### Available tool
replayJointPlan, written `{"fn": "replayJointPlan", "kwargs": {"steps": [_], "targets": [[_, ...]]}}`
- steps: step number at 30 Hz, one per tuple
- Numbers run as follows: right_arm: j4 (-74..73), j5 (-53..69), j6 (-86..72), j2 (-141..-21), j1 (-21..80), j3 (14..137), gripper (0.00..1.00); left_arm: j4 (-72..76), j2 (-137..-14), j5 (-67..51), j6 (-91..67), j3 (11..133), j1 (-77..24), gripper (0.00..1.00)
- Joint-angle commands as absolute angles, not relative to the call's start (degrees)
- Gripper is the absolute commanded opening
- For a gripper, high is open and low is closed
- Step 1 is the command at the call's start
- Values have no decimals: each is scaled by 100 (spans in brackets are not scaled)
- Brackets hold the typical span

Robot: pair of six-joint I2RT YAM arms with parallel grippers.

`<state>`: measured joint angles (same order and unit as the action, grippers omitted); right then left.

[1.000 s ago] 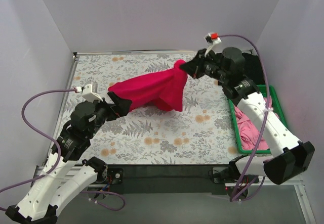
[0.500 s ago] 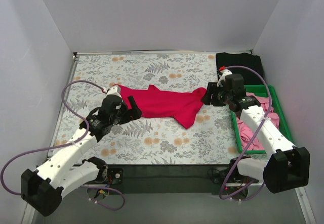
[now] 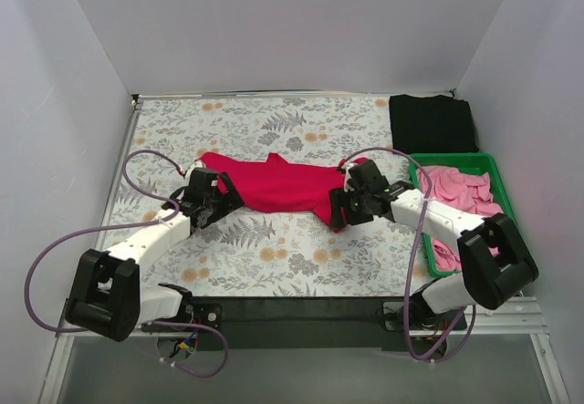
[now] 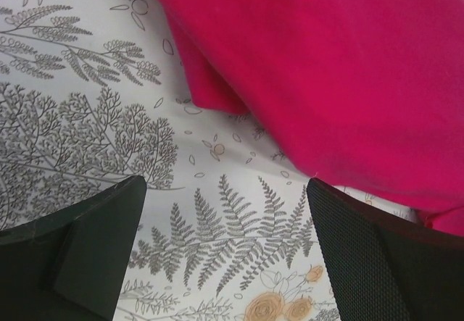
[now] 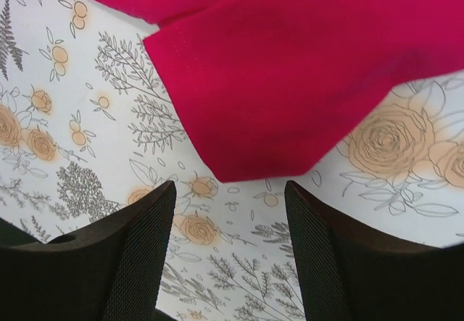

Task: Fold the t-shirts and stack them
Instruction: Flatten the tshirt out

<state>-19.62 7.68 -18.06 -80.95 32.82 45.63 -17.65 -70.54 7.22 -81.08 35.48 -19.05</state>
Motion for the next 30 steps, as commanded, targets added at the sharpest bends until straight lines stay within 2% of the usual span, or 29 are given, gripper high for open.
{"fn": "replayJointPlan", "kwargs": {"steps": [1, 8, 9, 11, 14, 15, 18, 19, 22, 25, 30], "targets": [[-1793, -173, -1758, -8401, 3664, 5096, 59, -1091, -7268, 466, -8183, 3568, -1802, 86], [-2127, -896, -1617, -9193, 4122, 5581, 60, -792, -7910, 483, -8104, 3700, -1793, 80], [-2144, -966, -1617, -9237, 4139, 5598, 59, -669, -8015, 483, -8060, 3700, -1784, 75], [-2206, -1160, -1635, -9325, 4131, 5651, 56, -589, -8094, 571, -8025, 3735, -1793, 72], [-2328, -1292, -1494, -9334, 4131, 5817, 41, -449, -8200, 782, -7832, 3858, -1793, 49], [-2346, -1318, -1451, -9334, 4122, 5862, 27, -379, -8209, 843, -7753, 3911, -1793, 46], [-2556, -1450, -1362, -9264, 4052, 6090, 2, -264, -8305, 1185, -7428, 4173, -1793, 28], [-2636, -1511, -1354, -9168, 4026, 6160, 1, -246, -8384, 1274, -7192, 4271, -1784, 17], [-2926, -1556, -1336, -8818, 3815, 6424, 1, -447, -8446, 1634, -6813, 4797, -1723, 0], [-3348, -1381, -1362, -8335, 3385, 6758, 1, -992, -8227, 2073, -6172, 5448, -1714, 0], [-3814, -652, -1459, -7429, 2339, 7171, 1, -2704, -7814, 2548, -5204, 6939, -1714, 0]]}}
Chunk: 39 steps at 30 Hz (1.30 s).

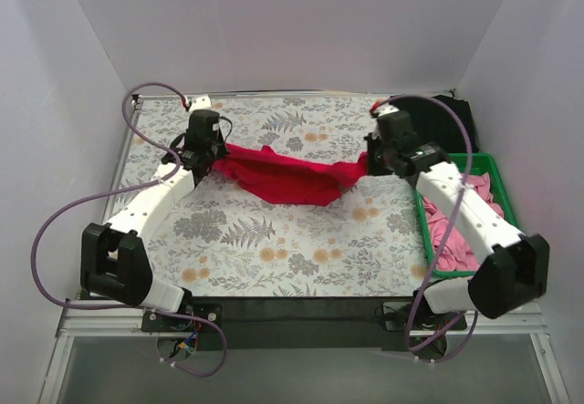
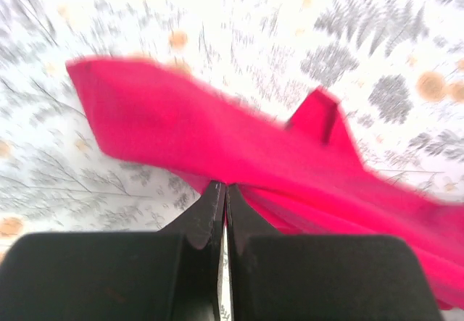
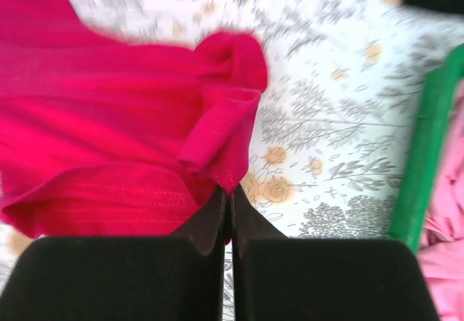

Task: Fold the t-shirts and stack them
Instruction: Flatten the tshirt out

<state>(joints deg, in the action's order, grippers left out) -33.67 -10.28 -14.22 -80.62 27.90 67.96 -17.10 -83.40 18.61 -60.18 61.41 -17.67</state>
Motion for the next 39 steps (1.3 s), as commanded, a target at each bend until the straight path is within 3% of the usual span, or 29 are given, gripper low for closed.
{"fn": "replayJointPlan", "kwargs": {"steps": [1, 4, 8, 15, 16, 18, 23, 30, 35, 39], "targets": [[-3936, -424, -1459, -7331, 2216, 7294, 1, -2985, -7813, 2584, -5142, 7091, -1714, 0], [-4078, -72, -1520, -7049, 1934, 7383, 1, -3743, -7743, 2453, -4905, 7400, -1714, 0], [-4070, 123, -1608, -6908, 1872, 7260, 1, -3631, -7769, 1908, -4396, 7471, -1714, 0], [-3675, 105, -1652, -7285, 1828, 7005, 1, -2689, -8937, 1873, -4762, 7549, -1696, 27], [-3604, 132, -1661, -7338, 1828, 6970, 1, -2594, -9130, 1785, -5077, 7611, -1688, 46], [-3402, 149, -1687, -7435, 1819, 6882, 1, -2356, -9149, 1399, -5360, 7489, -1618, 61], [-3340, 404, -1591, -7541, 1828, 6882, 1, -2426, -8406, 1221, -6273, 6910, -1591, 74], [-3164, 922, -1520, -7322, 1828, 6355, 1, -2250, -6463, 1292, -7478, 4555, -1073, 68], [-3050, 993, -1521, -7198, 1837, 6083, 1, -2110, -6477, 1275, -7611, 3763, -932, 59], [-2989, 1011, -1503, -7207, 1837, 6021, 1, -1706, -6732, 1362, -7506, 3542, -932, 58]]}}
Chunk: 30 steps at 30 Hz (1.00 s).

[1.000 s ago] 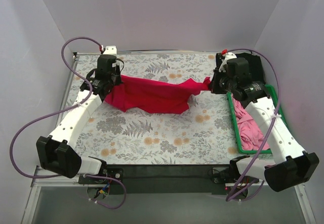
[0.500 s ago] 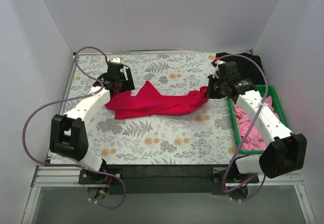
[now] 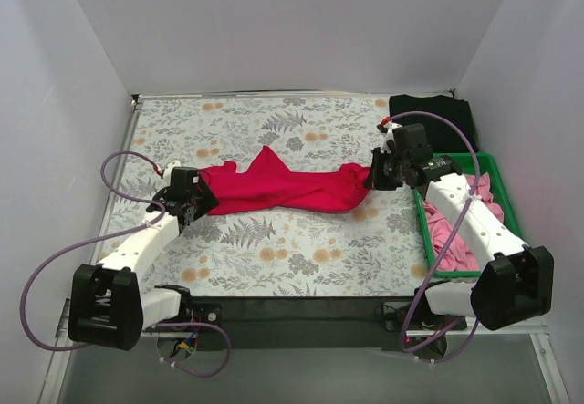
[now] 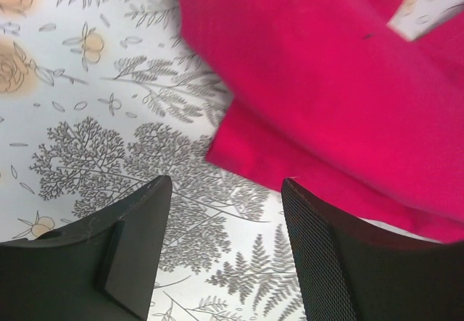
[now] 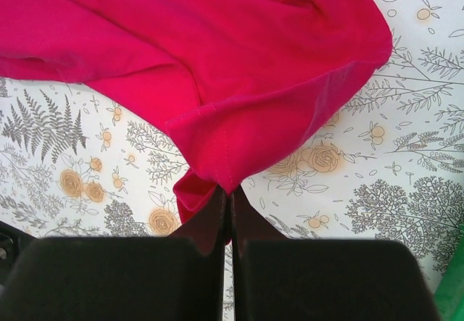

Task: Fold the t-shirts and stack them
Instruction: Flatten the tshirt out

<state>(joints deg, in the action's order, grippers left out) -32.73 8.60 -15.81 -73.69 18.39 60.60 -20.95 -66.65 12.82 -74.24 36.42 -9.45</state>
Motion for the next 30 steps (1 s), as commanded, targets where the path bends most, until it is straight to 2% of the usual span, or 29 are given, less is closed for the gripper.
{"fn": "replayJointPlan", "kwargs": {"steps": [1, 16, 21, 24, 25, 28, 29, 30], "targets": [[-2988, 1028, -1503, -7224, 1837, 6012, 1, -1644, -6828, 1362, -7480, 3551, -932, 58], [-2804, 1099, -1661, -7023, 1837, 5660, 1, -1240, -7989, 1239, -7163, 3753, -940, 57], [-2769, 1037, -1679, -6952, 1837, 5537, 1, -1248, -8270, 1274, -7084, 3823, -1072, 52], [-2751, 1028, -1696, -6917, 1837, 5485, 1, -1239, -8463, 1362, -7067, 3858, -1186, 39], [-2742, 1028, -1705, -6926, 1837, 5476, 1, -1265, -8516, 1362, -7058, 3893, -1213, 28], [-2733, 1028, -1723, -6952, 1837, 5449, 1, -1318, -8639, 1362, -7031, 3999, -1266, 5], [-2733, 1028, -1731, -6961, 1837, 5458, 1, -1379, -8648, 1458, -6988, 4060, -1266, 0], [-2742, 1002, -1740, -6961, 1837, 5493, 1, -1458, -8622, 1520, -6961, 4226, -1266, 0]]}}
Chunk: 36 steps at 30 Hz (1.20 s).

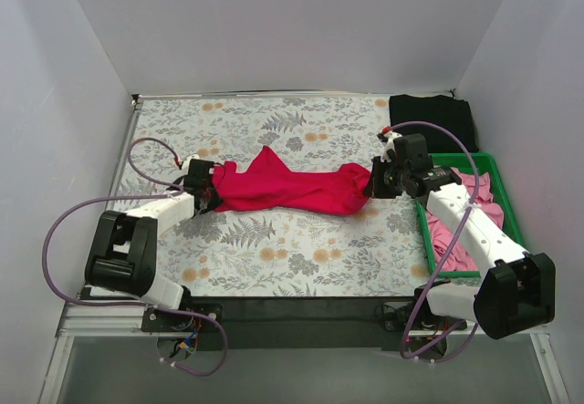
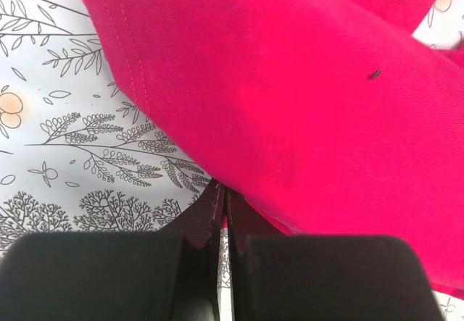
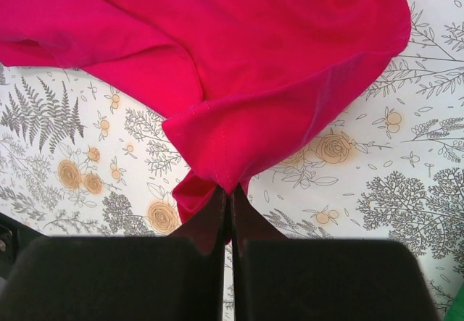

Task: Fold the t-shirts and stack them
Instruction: Flatten the tshirt out

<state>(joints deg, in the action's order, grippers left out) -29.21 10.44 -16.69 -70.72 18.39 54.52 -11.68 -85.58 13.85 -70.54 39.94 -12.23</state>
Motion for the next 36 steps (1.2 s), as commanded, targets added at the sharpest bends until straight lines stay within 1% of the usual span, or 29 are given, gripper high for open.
{"fn": "replayJointPlan", "kwargs": {"steps": [1, 4, 6, 7, 8, 9, 10, 12, 16, 17, 19, 23, 26, 28, 30, 36], "targets": [[-2742, 967, -1749, -6961, 1837, 5519, 1, -1685, -8570, 1581, -6917, 4367, -1248, 0], [-2960, 757, -1871, -6838, 1837, 5642, 1, -2397, -8027, 1897, -6602, 5025, -1117, 0], [-3259, 773, -2091, -6663, 1837, 5476, 1, -2994, -7491, 2152, -6434, 5317, -1073, 0], [-3452, 843, -2179, -6514, 1837, 5145, 1, -3110, -7227, 2153, -6451, 5396, -1072, 0], [-3585, 835, -2389, -6286, 1837, 4411, 1, -3372, -6920, 2119, -6547, 5318, -1055, 0], [-3690, 748, -2460, -5988, 1837, 4151, 1, -3462, -6787, 2101, -6600, 5274, -1055, 0], [-3900, 651, -2600, -5707, 1828, 3696, 7, -3602, -6507, 2083, -6679, 5160, -1046, 0], [-4235, 511, -2733, -5293, 1828, 3253, 32, -3875, -6040, 2109, -6767, 4993, -1046, 0], [-4632, 54, -2725, -5185, 1828, 3383, 50, -4043, -5574, 2154, -6751, 4957, -1046, 0], [-4623, 27, -2681, -5203, 1828, 3523, 52, -4069, -5546, 2162, -6750, 5027, -1046, 0], [-4588, 26, -2654, -5369, 1828, 3726, 54, -4139, -5572, 2119, -6741, 5089, -1037, 0], [-4509, 26, -2637, -5765, 1828, 4043, 55, -4105, -5511, 1995, -6767, 5071, -1046, 0], [-4447, -525, -2646, -5950, 1828, 4052, 54, -4087, -5441, 1995, -6759, 5063, -1046, 0], [-4395, -729, -2646, -6072, 1828, 4034, 50, -4113, -5414, 1986, -6750, 5054, -1046, 0], [-4351, -800, -2672, -6178, 1828, 4008, 48, -4096, -5388, 1969, -6750, 5045, -1046, 0], [-4096, -844, -2769, -6512, 1828, 3815, 48, -4078, -5370, 1951, -6741, 5071, -1037, 0]]}}
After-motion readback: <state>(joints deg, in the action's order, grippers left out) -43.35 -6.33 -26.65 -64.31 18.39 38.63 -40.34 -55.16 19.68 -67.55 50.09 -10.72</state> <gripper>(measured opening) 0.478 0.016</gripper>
